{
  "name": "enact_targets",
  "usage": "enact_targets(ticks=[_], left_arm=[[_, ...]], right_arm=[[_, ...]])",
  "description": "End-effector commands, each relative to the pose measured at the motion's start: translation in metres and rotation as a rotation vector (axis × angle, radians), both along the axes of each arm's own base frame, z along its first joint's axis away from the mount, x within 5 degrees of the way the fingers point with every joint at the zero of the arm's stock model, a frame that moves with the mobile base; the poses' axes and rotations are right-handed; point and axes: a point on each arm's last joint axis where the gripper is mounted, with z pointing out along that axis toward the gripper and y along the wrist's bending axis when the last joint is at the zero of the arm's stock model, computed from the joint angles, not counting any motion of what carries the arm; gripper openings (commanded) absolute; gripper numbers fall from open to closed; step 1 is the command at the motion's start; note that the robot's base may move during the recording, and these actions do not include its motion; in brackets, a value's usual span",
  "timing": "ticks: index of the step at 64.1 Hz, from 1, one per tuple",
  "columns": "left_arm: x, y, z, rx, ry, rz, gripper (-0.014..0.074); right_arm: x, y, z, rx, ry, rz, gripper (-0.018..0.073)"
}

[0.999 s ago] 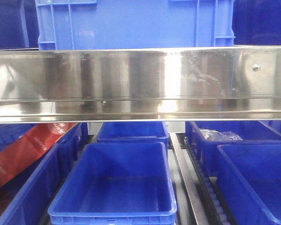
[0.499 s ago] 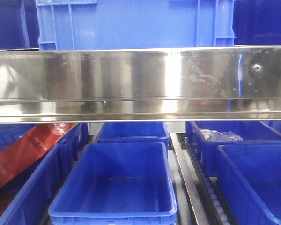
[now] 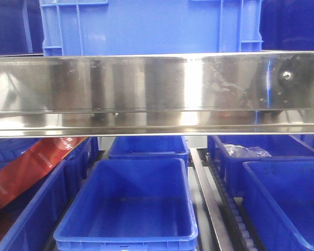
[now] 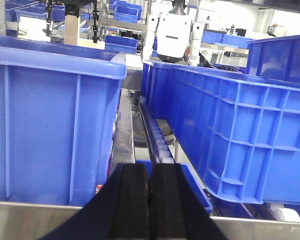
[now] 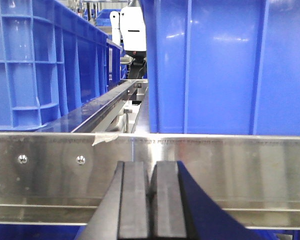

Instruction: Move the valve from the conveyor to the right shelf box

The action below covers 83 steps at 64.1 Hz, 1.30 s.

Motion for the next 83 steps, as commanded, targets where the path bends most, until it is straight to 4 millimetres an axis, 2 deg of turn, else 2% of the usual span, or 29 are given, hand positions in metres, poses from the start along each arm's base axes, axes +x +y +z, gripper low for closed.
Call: enact_targets(ticks=[1,47,51,57,76,83], left_arm=[[-0.001,0.001,0.002,-0.002,-0.024,0.007,-0.0111],[-0.001,0.001,0.001,-0.002,-0.022,0.007,-0.0111],[0.000,0.002,0.000,0.040,-0.031,0.019,-0.0111],[-0.001,0.004,-0.009,0.163,-0.089,0.048,-0.0111],[-0.012,0.005,-0.083,0.081,-0.075,0.048,-0.0111],[-0.016,0.006,-0.088,0.089,-0.103,0.049,-0.0111]], right_arm=[[0.000,0.000,0.000,0.001,-0.010,-0.005,-0.0167],[0.000,0.000,0.000,0.001,-0.010,-0.005,-0.0167],[0.000,0.000,0.000,0.001,-0.010,-0.005,-0.0167],[0.000,0.000,0.000,0.001,-0.010,-0.005,-0.0167],[0.000,0.000,0.000,0.001,-0.010,-0.005,-0.0167],[0.000,0.000,0.000,0.001,-0.010,-0.005,-0.0167]])
